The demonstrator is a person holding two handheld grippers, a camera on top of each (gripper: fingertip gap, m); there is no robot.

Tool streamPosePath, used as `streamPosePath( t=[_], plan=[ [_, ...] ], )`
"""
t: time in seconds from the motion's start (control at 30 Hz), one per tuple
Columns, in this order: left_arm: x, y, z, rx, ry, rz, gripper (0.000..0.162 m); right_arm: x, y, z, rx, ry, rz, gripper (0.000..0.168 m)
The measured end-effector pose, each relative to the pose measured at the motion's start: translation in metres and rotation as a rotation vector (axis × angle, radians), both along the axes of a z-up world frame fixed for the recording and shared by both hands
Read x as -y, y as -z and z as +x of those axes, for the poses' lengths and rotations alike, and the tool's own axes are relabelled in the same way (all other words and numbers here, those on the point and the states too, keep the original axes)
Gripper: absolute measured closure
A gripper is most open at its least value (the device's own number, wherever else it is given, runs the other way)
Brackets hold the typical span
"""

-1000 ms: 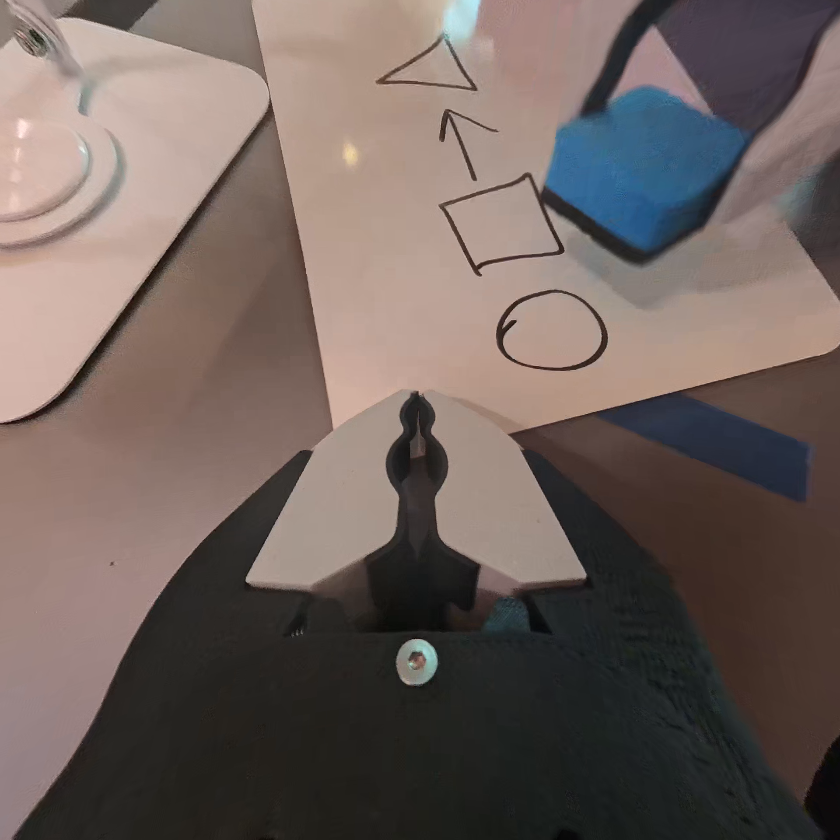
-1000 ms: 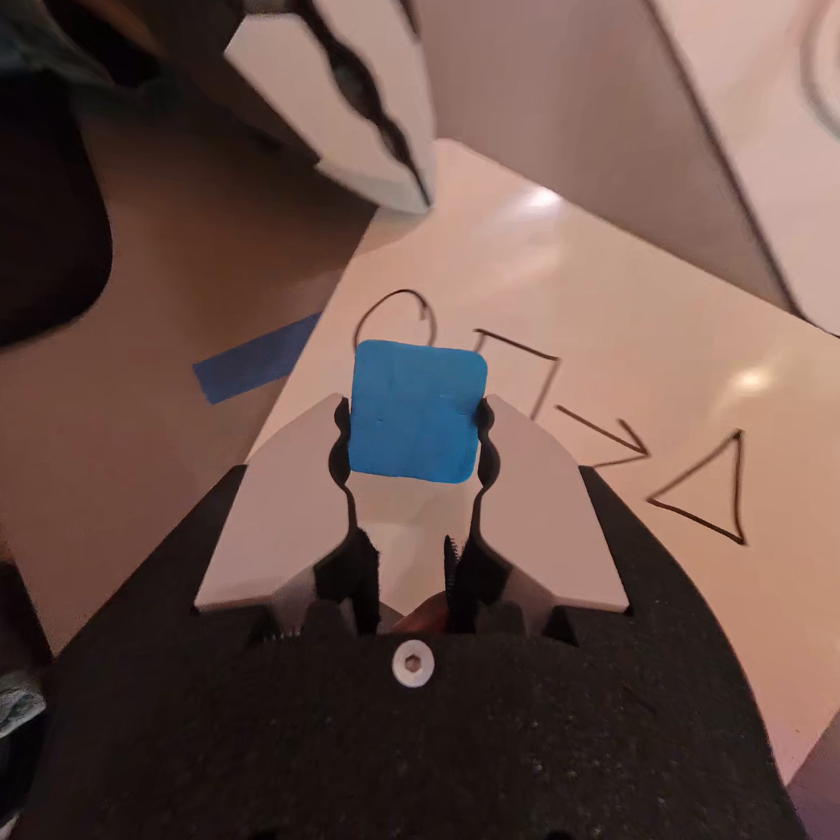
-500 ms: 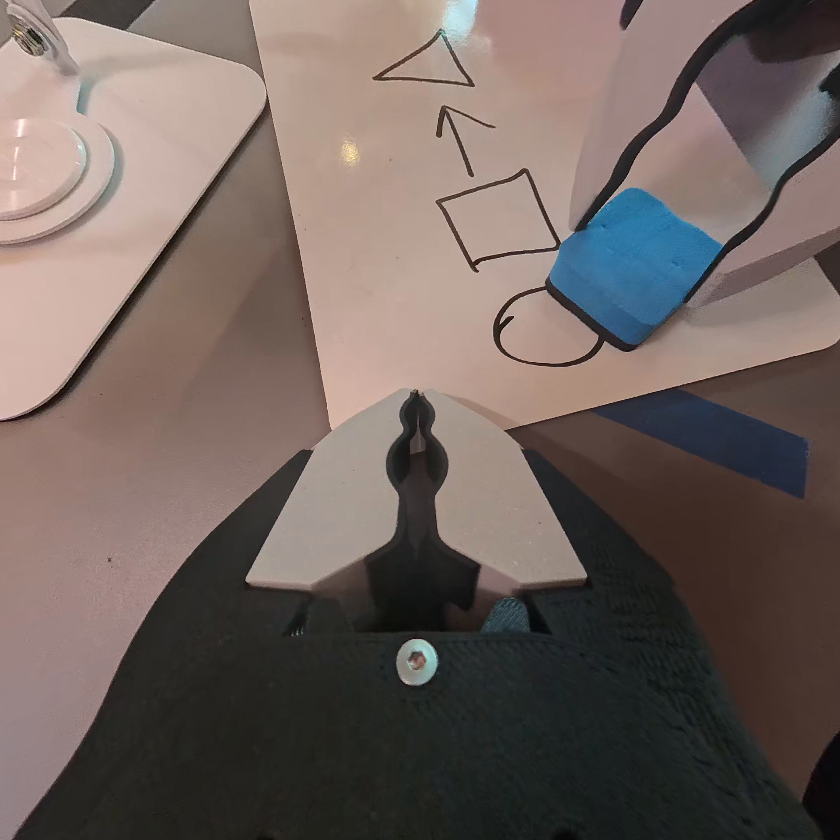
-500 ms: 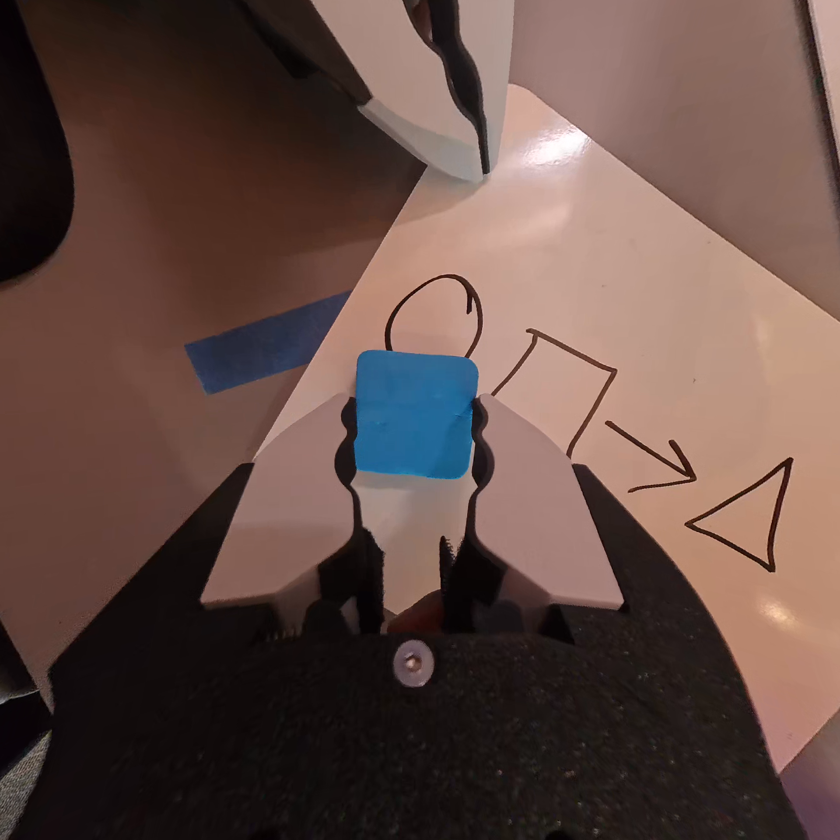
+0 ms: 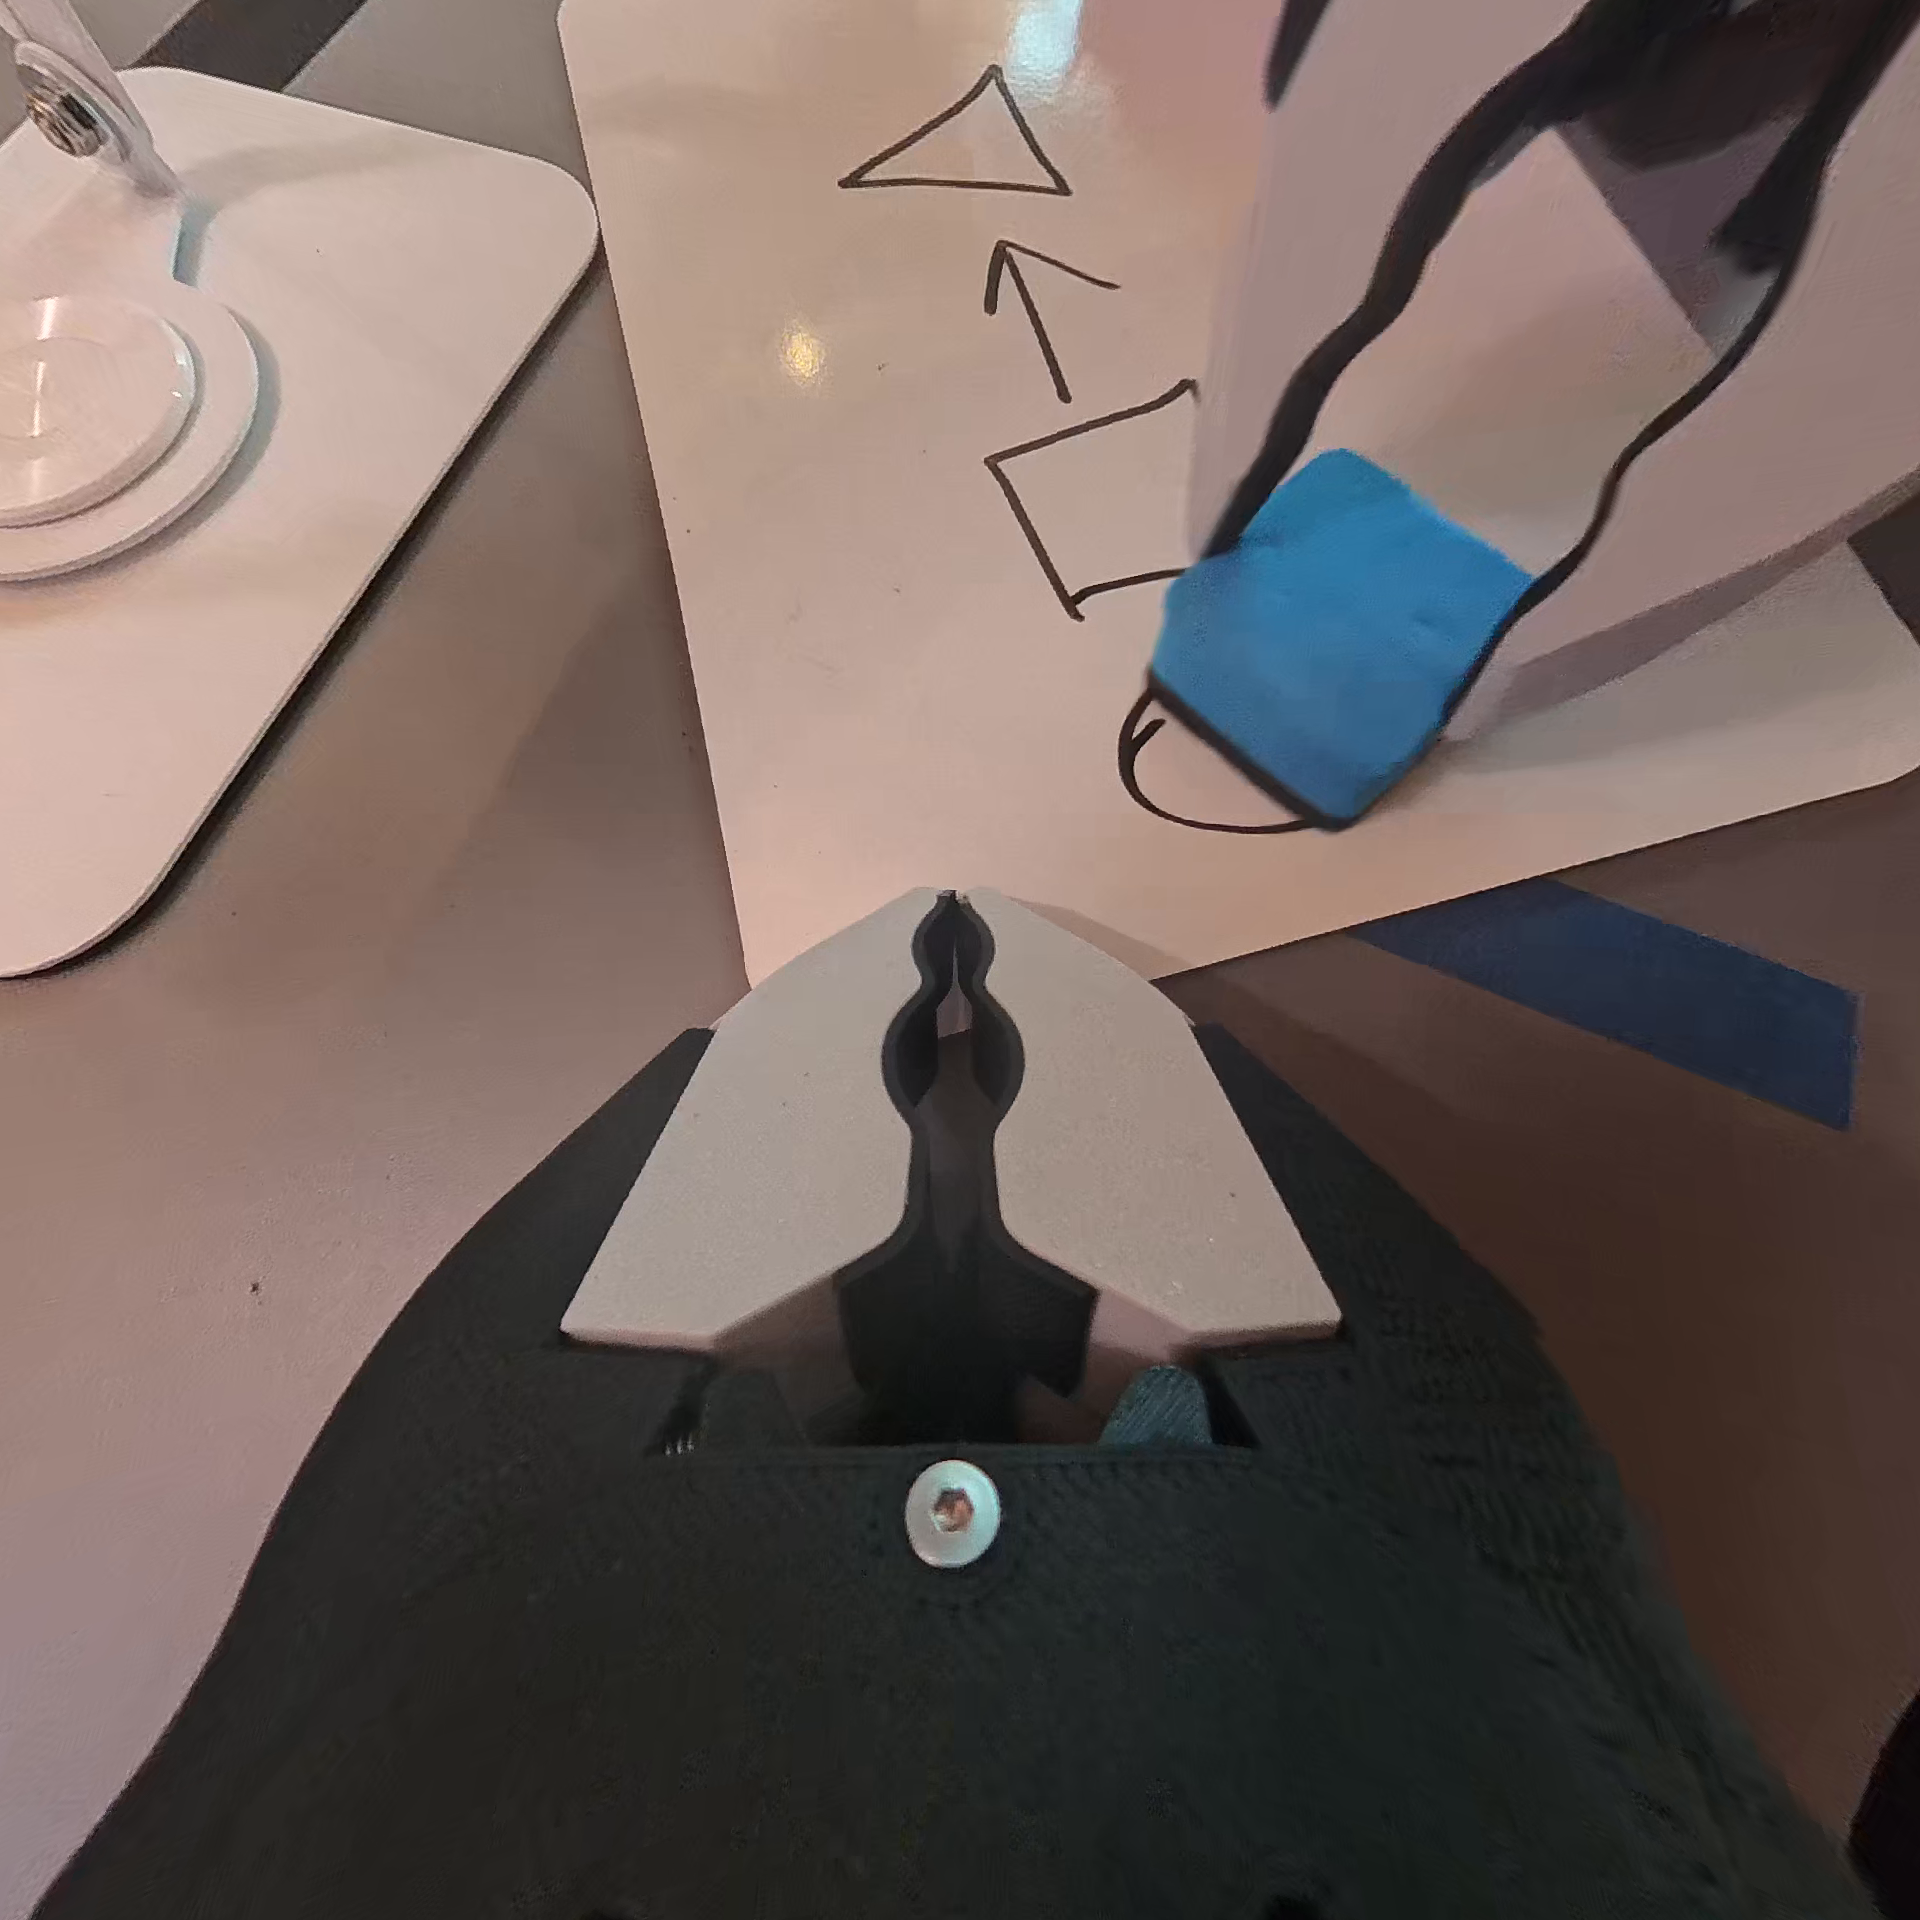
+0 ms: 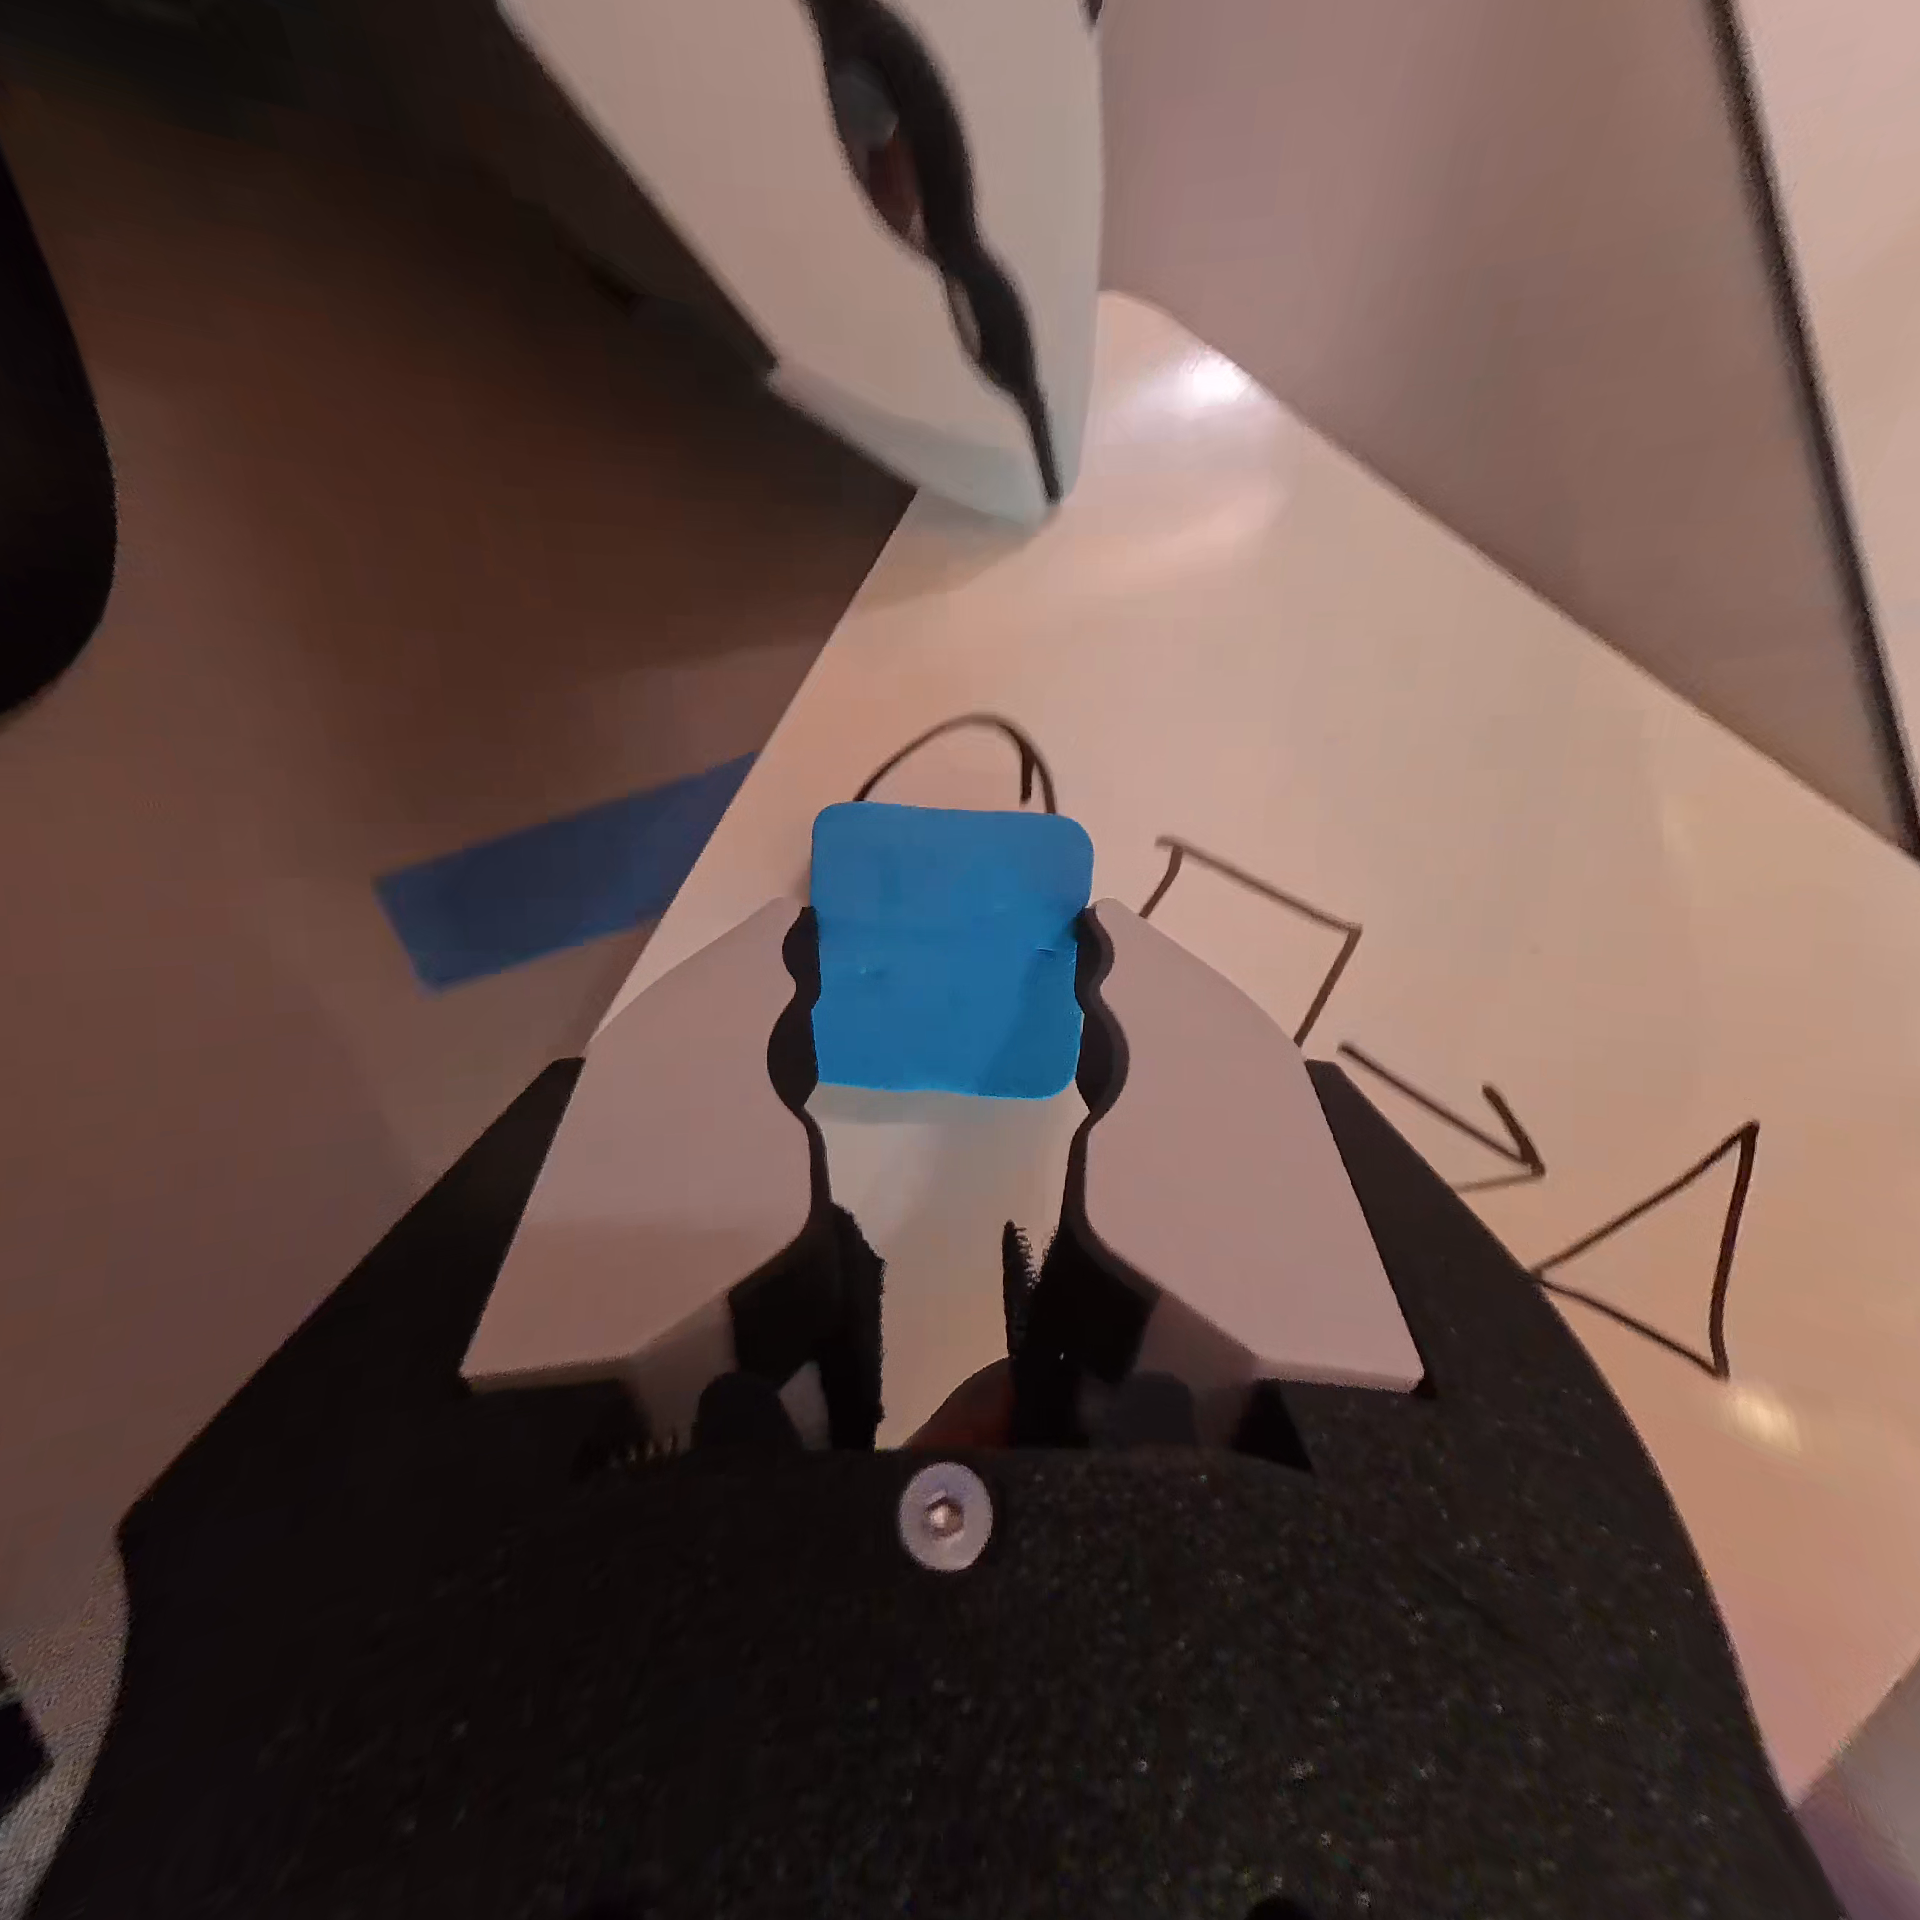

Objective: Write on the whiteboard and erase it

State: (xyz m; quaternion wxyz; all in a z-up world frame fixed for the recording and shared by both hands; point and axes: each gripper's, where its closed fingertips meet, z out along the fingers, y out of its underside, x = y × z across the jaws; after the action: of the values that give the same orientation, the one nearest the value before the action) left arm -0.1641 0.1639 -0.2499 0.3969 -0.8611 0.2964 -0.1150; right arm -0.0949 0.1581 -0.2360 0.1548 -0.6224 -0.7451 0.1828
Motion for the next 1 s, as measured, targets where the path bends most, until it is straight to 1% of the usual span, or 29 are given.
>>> streamPosePath(
  t=[0.07, 0.13, 0.17, 0.23, 0.3, 0.37, 0.43, 0.47, 0.53, 0.57, 0.6, 0.67, 0.73, 0.77, 0.8, 0.87, 0.9, 0.93, 0.97, 1.0],
  plan=[
    [0.0, 0.0, 0.0, 0.0, 0.0, -0.001, 0.161, 0.008, -0.001, -0.014, -0.037, -0.006, -0.012, 0.121],
    [0.0, 0.0, 0.0, 0.004, 0.002, -0.004, 0.161, 0.021, 0.0, -0.008, 0.008, -0.082, -0.013, 0.121],
    [0.001, 0.0, 0.001, 0.006, 0.009, -0.005, 0.161, 0.021, 0.0, -0.001, 0.043, -0.096, -0.011, 0.121],
    [0.001, 0.0, 0.001, 0.005, 0.014, -0.005, 0.161, 0.003, 0.0, 0.002, 0.081, -0.049, 0.005, 0.121],
    [0.001, 0.0, 0.001, 0.001, 0.015, -0.002, 0.161, -0.009, 0.0, -0.013, 0.043, 0.001, 0.016, 0.121],
    [0.001, 0.0, 0.001, -0.001, 0.015, 0.0, 0.161, 0.001, 0.0, -0.027, 0.0, -0.017, 0.018, 0.121],
    [0.001, 0.0, 0.002, 0.0, 0.016, 0.0, 0.161, 0.013, 0.0, -0.02, 0.041, -0.087, 0.004, 0.121],
    [0.002, 0.0, 0.002, 0.0, 0.017, -0.001, 0.161, 0.011, 0.0, -0.014, 0.067, -0.093, -0.012, 0.121],
    [0.002, 0.0, 0.002, -0.001, 0.021, 0.001, 0.161, -0.013, 0.0, -0.012, 0.083, -0.016, 0.001, 0.121],
    [0.002, 0.0, 0.002, -0.003, 0.022, 0.002, 0.161, -0.022, 0.0, -0.017, 0.059, 0.023, 0.008, 0.121],
    [0.002, 0.0, 0.002, -0.004, 0.022, 0.003, 0.161, -0.023, 0.0, -0.024, 0.026, 0.042, 0.004, 0.121],
    [0.002, 0.0, 0.002, -0.004, 0.022, 0.002, 0.161, -0.01, 0.0, -0.032, -0.02, 0.013, 0.013, 0.121],
    [0.002, 0.0, 0.002, -0.002, 0.022, 0.001, 0.161, 0.005, 0.0, -0.021, 0.003, -0.059, -0.017, 0.121],
    [0.002, 0.0, 0.002, -0.002, 0.022, 0.001, 0.161, 0.001, 0.001, -0.011, 0.026, -0.066, -0.039, 0.121],
    [0.002, 0.0, 0.002, -0.002, 0.022, 0.002, 0.161, -0.013, 0.001, -0.001, 0.048, -0.033, -0.051, 0.121],
    [0.002, 0.0, 0.002, -0.008, 0.022, 0.006, 0.161, -0.063, 0.001, 0.014, 0.063, 0.114, -0.005, 0.121],
    [0.002, 0.0, 0.002, -0.009, 0.022, 0.007, 0.161, -0.083, 0.001, 0.015, 0.041, 0.183, -0.011, 0.121],
    [0.002, 0.0, 0.002, -0.01, 0.022, 0.008, 0.161, -0.093, 0.001, 0.011, 0.006, 0.227, -0.027, 0.121],
    [0.002, 0.0, 0.002, -0.009, 0.022, 0.007, 0.161, -0.094, 0.001, 0.004, -0.02, 0.237, -0.014, 0.121],
    [0.002, 0.0, 0.002, -0.008, 0.022, 0.006, 0.161, -0.086, 0.001, -0.002, -0.034, 0.216, 0.01, 0.121]
  ],
)
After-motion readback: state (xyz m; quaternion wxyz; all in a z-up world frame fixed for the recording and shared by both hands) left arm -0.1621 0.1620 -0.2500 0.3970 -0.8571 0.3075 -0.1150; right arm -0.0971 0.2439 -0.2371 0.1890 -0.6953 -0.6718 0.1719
